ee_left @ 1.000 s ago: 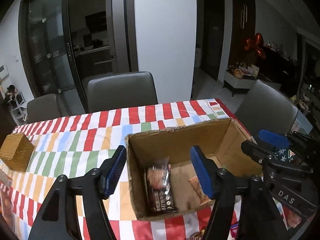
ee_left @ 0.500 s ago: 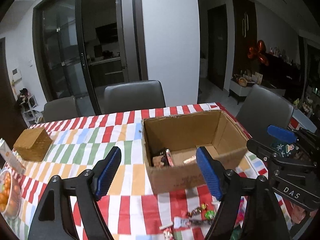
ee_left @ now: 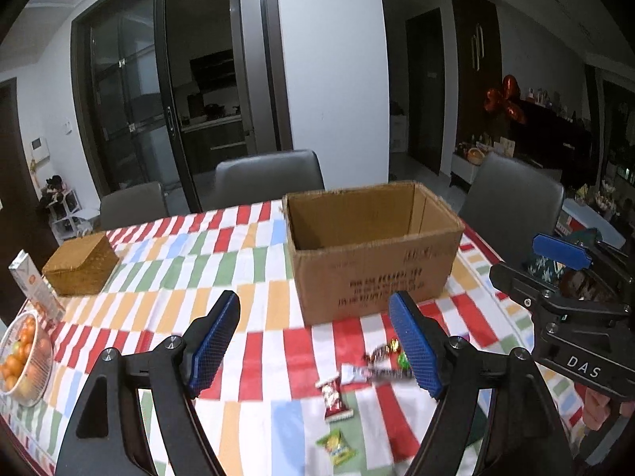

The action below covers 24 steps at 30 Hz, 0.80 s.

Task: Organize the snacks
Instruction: 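Grasp the yellow candy pack with left tool while right tool grasps the dark green pack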

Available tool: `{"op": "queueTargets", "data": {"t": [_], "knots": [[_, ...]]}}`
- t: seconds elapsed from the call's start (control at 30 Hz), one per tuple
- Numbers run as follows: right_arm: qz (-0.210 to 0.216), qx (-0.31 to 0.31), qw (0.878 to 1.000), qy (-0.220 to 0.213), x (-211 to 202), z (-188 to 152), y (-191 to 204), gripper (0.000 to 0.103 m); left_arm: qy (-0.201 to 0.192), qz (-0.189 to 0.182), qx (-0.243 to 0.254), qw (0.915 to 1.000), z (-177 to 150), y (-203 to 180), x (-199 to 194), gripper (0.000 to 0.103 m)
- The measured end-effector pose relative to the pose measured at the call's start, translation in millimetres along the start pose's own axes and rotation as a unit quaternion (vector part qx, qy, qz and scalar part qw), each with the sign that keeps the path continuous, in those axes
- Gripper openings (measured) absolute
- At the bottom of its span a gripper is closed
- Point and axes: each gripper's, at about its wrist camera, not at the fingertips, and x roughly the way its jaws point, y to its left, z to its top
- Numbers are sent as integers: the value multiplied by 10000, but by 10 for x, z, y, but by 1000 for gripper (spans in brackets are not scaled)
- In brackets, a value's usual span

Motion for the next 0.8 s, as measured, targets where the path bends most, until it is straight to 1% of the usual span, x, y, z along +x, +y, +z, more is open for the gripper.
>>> {"op": "queueTargets", "data": {"t": [0.2,0.37,0.47,0.6,0.8], "knots": [[-32,85,9995,296,-4,-296,15,67,296,2,-54,9995,-290,-37,-2,79],[-29,90,9976,683,30,-591,13,67,651,28,-23,9979,-561,-84,63,79],[28,80,9956,933,68,-754,15,67,878,-2,-87,9961,-709,-93,132,79],[-25,92,9924,1227,124,-966,6,67,1136,46,-59,9935,-907,-123,217,79],[-112,113,9859,1663,242,-1263,17,67,1575,47,-99,9875,-1207,-102,369,79]]}}
